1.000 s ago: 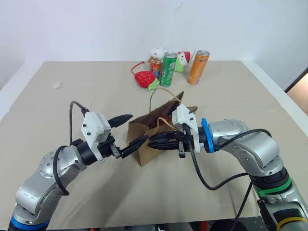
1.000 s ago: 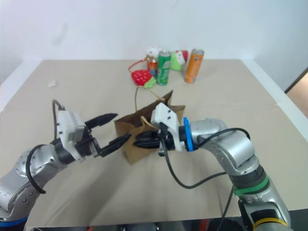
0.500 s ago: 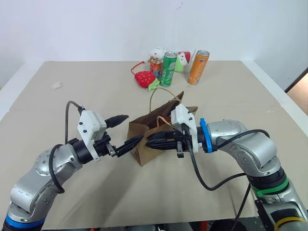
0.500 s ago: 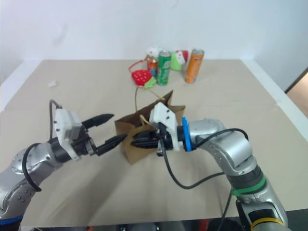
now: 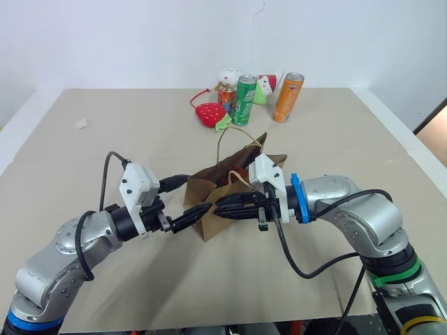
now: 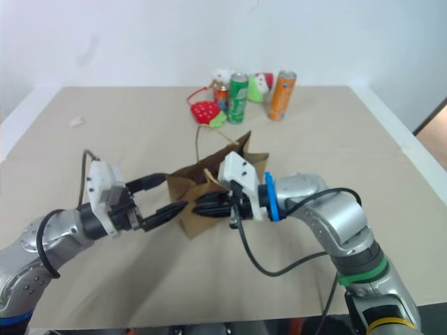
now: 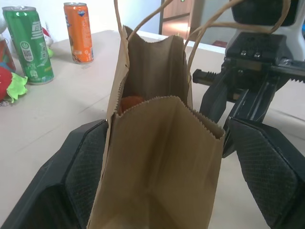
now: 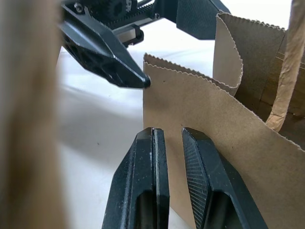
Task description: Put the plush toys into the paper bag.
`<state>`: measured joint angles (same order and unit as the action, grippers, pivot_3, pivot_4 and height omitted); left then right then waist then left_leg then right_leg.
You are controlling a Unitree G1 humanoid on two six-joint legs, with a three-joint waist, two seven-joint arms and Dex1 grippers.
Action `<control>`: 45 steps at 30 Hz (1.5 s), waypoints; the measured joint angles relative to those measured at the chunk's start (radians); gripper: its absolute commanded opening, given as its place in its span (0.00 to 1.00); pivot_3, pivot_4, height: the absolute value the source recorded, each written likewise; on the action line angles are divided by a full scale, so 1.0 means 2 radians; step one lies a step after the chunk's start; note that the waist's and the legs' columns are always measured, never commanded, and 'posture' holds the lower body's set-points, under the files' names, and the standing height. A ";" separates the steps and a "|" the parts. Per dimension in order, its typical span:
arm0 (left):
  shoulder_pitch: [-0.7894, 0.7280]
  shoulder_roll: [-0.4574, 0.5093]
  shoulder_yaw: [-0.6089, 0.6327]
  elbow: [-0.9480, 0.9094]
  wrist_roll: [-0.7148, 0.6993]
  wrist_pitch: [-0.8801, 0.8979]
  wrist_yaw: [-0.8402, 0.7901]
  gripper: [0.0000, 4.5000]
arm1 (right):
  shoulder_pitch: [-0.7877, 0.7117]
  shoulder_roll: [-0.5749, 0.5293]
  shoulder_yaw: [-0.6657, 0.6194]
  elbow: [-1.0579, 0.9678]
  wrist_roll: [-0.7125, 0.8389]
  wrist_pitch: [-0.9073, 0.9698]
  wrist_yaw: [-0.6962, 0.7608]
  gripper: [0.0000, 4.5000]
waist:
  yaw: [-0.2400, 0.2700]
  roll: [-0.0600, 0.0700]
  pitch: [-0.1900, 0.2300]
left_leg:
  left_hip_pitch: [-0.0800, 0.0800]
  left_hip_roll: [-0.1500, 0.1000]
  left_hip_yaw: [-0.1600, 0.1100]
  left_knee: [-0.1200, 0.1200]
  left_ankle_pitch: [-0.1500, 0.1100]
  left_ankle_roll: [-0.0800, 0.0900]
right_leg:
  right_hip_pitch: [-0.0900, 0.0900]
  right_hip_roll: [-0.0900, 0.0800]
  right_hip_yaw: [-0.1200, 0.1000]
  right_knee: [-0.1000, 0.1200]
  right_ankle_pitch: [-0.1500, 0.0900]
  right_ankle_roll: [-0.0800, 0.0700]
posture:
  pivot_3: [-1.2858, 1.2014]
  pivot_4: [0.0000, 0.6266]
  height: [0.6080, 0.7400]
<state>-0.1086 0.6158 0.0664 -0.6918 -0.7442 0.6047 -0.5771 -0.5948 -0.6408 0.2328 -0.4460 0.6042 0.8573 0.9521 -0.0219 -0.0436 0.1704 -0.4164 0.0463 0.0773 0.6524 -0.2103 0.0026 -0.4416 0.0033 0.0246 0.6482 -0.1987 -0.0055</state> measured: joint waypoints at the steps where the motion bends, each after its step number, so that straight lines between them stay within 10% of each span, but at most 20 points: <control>1: 0.000 0.000 -0.002 0.000 0.001 0.000 0.000 0.92 | 0.000 0.000 0.000 0.000 0.000 0.000 0.000 0.19 | 0.000 0.000 0.000 | 0.000 0.000 0.000 0.000 0.000 0.000 | 0.000 0.000 0.000 0.000 0.000 0.000 | 0.52 0.24 1.00; 11: -0.008 -0.007 -0.024 0.009 0.035 -0.010 0.000 0.76 | 0.000 0.000 0.000 0.000 -0.002 0.000 0.000 0.16 | 0.000 0.000 0.000 | 0.000 0.000 0.000 0.000 0.000 0.000 | 0.000 0.000 0.000 0.000 0.000 0.000 | 0.52 0.24 1.00; 20: -0.014 -0.011 -0.031 0.033 0.065 -0.043 -0.023 0.03 | 0.000 0.000 0.000 0.000 -0.005 0.000 -0.002 0.16 | 0.000 0.000 0.000 | 0.000 0.000 0.000 0.000 0.000 0.000 | 0.000 0.000 0.000 0.000 0.000 0.000 | 0.52 0.24 1.00; 30: -0.023 -0.011 -0.034 0.050 0.079 -0.063 -0.049 0.03 | 0.000 -0.005 -0.001 0.000 -0.005 0.000 0.000 0.16 | 0.000 0.000 0.000 | 0.000 0.000 0.000 0.000 0.000 0.000 | 0.000 0.000 0.000 0.000 0.000 0.000 | 0.52 0.24 1.00; 40: -0.038 0.006 -0.034 0.096 0.094 -0.102 -0.109 0.00 | 0.008 -0.059 -0.090 0.000 0.077 0.044 0.033 0.91 | 0.000 0.000 0.000 | -0.001 0.000 0.000 0.000 0.000 0.000 | 0.000 0.000 -0.001 0.000 0.000 0.000 | 0.52 0.24 1.00; 45: -0.072 0.022 -0.021 0.149 0.098 -0.134 -0.157 0.00 | 0.039 -0.142 -0.166 0.020 0.097 0.042 0.088 0.97 | 0.000 0.000 0.000 | -0.001 0.000 0.000 0.000 0.000 0.000 | 0.000 -0.001 -0.001 -0.001 0.000 0.000 | 0.52 0.24 1.00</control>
<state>-0.2527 0.6599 0.0253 -0.3941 -0.5484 0.3376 -0.8902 -0.5162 -0.9245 -0.1002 -0.4052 0.7990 0.9410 1.1282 -0.0212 -0.0435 0.1706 -0.4183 0.0460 0.0766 0.6520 -0.2110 0.0034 -0.4423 0.0017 0.0217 0.6460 -0.1993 -0.0064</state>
